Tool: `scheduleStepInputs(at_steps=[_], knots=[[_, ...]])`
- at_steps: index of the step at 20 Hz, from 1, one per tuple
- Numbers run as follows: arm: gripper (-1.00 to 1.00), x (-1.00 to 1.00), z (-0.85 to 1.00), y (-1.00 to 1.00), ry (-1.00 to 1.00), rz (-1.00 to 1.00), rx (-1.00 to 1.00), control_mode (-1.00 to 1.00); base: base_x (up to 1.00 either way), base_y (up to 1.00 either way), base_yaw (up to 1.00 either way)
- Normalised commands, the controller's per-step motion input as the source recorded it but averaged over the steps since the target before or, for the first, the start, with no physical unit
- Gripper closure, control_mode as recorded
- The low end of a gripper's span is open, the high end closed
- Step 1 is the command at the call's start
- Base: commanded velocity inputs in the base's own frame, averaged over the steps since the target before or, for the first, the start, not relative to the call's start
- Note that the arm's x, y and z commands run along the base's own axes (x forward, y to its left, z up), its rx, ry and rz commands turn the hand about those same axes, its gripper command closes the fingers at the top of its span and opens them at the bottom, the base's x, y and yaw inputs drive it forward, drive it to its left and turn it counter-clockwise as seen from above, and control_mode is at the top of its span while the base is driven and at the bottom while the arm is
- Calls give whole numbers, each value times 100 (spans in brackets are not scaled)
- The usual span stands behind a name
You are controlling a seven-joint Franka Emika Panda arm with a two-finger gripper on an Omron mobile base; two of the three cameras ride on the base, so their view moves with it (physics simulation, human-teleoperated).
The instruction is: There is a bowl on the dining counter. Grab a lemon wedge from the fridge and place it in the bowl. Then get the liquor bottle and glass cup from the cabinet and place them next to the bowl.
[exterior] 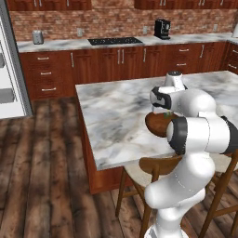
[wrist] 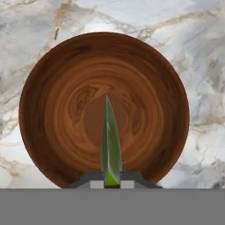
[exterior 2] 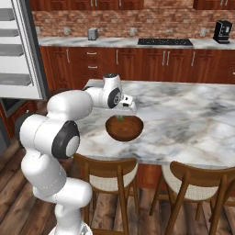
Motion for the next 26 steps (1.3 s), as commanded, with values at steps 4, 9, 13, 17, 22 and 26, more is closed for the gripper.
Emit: scheduleStepInputs(at_steps=[4, 9, 13, 17, 22, 26], knots=[[100, 9, -34, 0, 0, 0, 0, -100, 0, 0, 0], [100, 0, -25, 0, 0, 0, 0, -100, 0, 0, 0], [100, 0, -24, -1, 0, 0, 0, -100, 0, 0, 0], [100, 9, -15, 0, 0, 0, 0, -100, 0, 0, 0], [-100, 1, -6, -1, 0, 0, 0, -100, 0, 0, 0], [-100, -12, 0, -1, 0, 0, 0, -100, 0, 0, 0]])
